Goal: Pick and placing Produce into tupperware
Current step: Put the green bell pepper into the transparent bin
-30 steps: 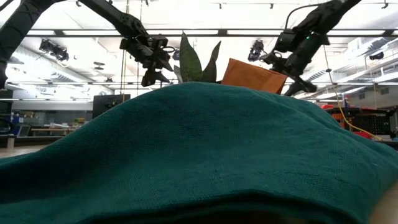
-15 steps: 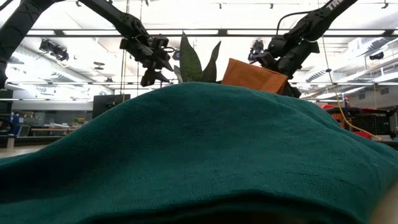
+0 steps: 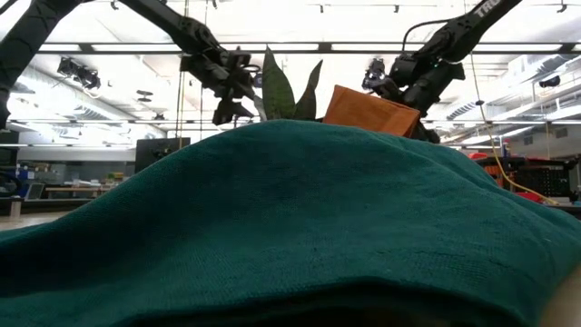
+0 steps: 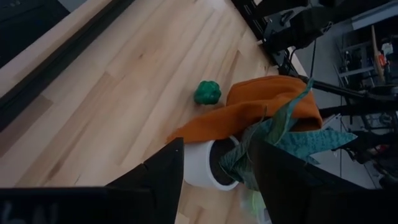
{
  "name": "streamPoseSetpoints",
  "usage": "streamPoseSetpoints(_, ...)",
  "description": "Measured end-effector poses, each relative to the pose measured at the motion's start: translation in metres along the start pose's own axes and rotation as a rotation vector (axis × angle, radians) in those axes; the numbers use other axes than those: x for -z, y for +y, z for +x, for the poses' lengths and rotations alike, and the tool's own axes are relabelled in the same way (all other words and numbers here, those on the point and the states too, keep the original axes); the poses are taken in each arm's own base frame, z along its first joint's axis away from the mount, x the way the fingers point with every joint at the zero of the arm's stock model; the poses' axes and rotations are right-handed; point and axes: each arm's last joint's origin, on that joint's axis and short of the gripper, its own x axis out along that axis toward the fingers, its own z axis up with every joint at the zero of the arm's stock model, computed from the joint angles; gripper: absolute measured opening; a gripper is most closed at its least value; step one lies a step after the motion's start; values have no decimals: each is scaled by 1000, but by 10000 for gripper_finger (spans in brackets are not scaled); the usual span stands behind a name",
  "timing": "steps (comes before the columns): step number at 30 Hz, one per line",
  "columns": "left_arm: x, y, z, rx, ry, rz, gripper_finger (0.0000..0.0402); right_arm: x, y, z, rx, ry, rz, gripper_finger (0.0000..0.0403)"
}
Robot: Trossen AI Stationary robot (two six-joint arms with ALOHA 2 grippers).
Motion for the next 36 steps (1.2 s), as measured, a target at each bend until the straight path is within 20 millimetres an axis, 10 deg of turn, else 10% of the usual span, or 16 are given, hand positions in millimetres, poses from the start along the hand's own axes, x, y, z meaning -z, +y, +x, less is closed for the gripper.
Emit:
streamPoseSetpoints(18,0,-9,10,-19,26,25,196,-51,1,42,-113,231,175,202)
streamPoseSetpoints(36,3,-9,10,-24,47,-14,196,-25,-6,89,-99,282,221,202)
